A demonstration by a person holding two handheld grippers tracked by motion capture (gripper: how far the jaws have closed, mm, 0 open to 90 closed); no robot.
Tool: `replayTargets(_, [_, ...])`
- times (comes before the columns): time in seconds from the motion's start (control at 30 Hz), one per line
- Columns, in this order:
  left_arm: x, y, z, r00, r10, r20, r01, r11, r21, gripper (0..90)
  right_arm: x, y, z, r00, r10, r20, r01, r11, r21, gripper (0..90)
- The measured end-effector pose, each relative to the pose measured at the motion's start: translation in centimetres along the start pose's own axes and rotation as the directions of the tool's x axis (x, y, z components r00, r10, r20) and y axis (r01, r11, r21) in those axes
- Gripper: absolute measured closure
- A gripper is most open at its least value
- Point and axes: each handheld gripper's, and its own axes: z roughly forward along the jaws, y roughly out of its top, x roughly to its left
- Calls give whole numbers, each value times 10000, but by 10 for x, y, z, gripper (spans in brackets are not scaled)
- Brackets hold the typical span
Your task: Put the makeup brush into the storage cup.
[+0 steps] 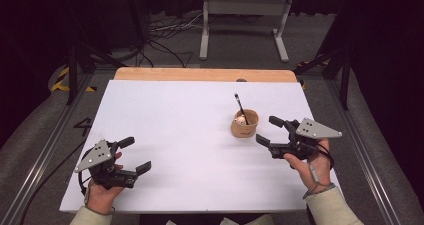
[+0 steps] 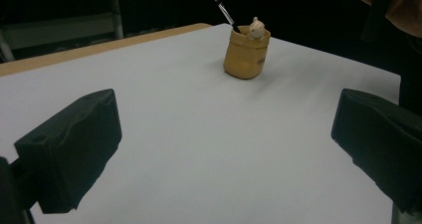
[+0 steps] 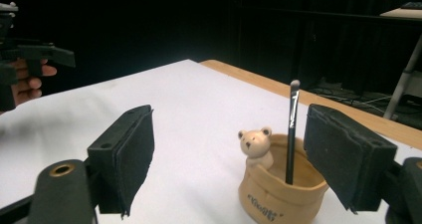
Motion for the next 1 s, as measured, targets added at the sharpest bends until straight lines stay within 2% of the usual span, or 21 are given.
replayTargets(0.3, [-2, -7, -8, 9974, -315, 643, 375, 9949, -940, 0, 12, -20, 2, 9986, 1, -528, -6, 10000, -96, 201])
replayTargets(0.4, [-1, -10, -10, 9973, -371, 639, 436, 9936, -1038, 1, 14, -28, 3, 9984, 57, -555, -61, 10000, -69, 198])
replayTargets(0.57, [1, -16, -10, 9970, -456, 628, 519, 9935, -1015, 1, 15, -39, 3, 9980, 268, -569, -275, 9995, -125, 196])
replayTargets(0.7, [3, -19, -10, 9957, -605, 706, 670, 9935, -924, 2, 16, -45, 3, 9979, 265, -598, -271, 9996, -93, 196])
replayTargets(0.8, [4, -22, -8, 9973, -543, 501, 591, 9934, -988, 2, 18, -53, 3, 9979, 295, -577, -297, 9996, -20, 192])
replayTargets(0.87, [5, -26, -7, 9992, -337, 224, 356, 9951, -921, 1, 19, -56, 4, 9978, 294, -599, -290, 9996, 71, 190])
replayTargets(1.0, [7, -30, -5, 9995, -277, 123, 287, 9961, -837, 0, 22, -64, 5, 9974, 343, -639, -334, 9993, 154, 184])
